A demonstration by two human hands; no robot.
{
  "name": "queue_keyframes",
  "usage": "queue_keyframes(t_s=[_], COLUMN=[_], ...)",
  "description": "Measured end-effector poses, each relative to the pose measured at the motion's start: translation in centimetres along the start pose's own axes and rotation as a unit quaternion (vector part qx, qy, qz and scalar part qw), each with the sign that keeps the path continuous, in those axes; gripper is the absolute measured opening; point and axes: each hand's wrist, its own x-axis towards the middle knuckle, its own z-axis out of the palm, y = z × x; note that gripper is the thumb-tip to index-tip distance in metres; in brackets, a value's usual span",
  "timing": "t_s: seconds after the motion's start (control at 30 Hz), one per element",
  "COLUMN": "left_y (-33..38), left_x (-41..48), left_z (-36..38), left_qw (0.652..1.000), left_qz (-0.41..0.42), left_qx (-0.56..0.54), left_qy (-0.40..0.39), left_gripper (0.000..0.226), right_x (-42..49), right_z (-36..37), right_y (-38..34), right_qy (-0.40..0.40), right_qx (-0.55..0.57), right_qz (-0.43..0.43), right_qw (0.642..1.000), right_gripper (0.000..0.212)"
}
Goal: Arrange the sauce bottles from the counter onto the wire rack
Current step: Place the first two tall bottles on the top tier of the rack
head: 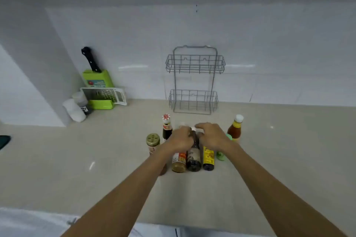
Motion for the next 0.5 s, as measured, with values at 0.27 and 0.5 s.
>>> queue_keyframes(t_s=[0.27,0.5], left_y=[-3.5,-4.4], left_x=[3.4,5.0], left_z=[4.8,7.4], left_qw=[0.992,0.977], left_qz=[-0.116,-0.181], left_qx=[-0.002,0.079], left_qy=[0.054,0.082], left_gripper=[0.065,0.061], right_x=[3.8,6.8], right_z=[3.7,6.2], right_y=[1.0,1.4], right_qy=[-0.016,-0.045], right_qx=[0.029,-0.027], right_qz=[0.061,0.105], right_qw=[0.998,0.993], right_gripper=[0.005,0.03])
